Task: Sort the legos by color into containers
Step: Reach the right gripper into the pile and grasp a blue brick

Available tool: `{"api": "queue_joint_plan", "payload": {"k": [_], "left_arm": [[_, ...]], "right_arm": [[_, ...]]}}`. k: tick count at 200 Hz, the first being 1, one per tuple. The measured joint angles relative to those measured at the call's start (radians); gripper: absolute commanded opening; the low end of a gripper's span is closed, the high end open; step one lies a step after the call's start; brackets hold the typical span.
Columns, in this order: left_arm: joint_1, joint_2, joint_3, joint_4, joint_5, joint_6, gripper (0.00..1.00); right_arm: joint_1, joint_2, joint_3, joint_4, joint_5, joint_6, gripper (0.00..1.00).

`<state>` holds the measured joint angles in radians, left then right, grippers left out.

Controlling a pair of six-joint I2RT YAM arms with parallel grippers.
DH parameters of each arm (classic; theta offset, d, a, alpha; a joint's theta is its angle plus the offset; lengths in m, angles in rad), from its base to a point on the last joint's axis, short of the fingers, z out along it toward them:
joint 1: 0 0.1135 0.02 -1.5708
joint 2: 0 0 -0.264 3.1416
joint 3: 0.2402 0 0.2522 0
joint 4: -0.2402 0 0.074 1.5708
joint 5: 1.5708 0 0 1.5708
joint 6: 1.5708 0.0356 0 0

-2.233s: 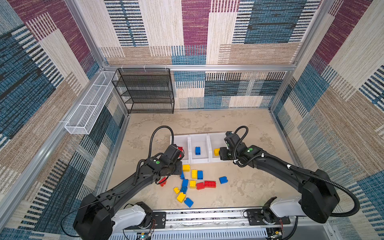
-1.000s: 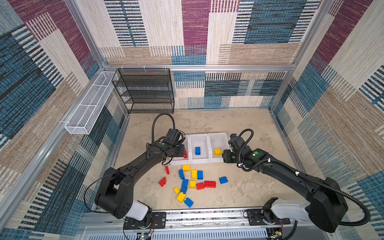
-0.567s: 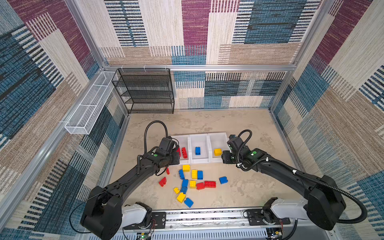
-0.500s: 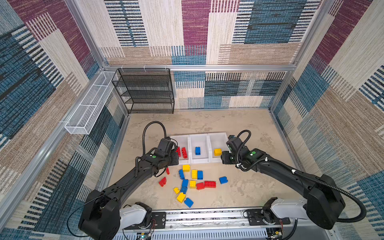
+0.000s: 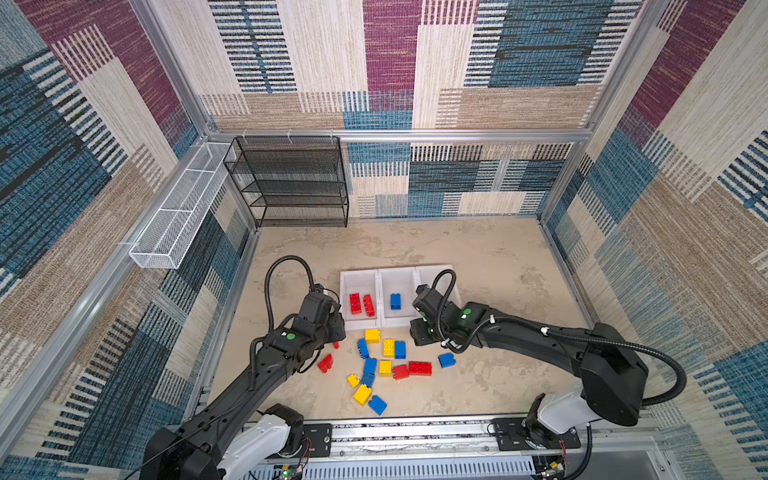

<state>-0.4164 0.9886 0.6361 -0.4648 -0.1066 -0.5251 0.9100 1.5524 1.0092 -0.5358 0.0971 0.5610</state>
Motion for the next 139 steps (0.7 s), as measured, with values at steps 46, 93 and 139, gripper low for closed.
{"api": "queue_joint_plan", "payload": {"k": [46, 93, 139], "left_arm": [[0.002, -0.007, -0.011, -0.004, -0.002, -0.002, 0.55], [0.004, -0.002, -0.011, -0.003, -0.001, -0.002, 0.55], [0.004, -0.001, -0.011, -0.003, 0.002, -0.002, 0.55]], "right_arm": [[0.065, 0.095, 0.079, 0.000, -0.018, 0.002, 0.57], [0.098, 0.162, 0.101, 0.002, -0.042, 0.002, 0.57], [0.105, 0.188, 0.093, -0.008, -0.052, 0.007, 0.51]]}}
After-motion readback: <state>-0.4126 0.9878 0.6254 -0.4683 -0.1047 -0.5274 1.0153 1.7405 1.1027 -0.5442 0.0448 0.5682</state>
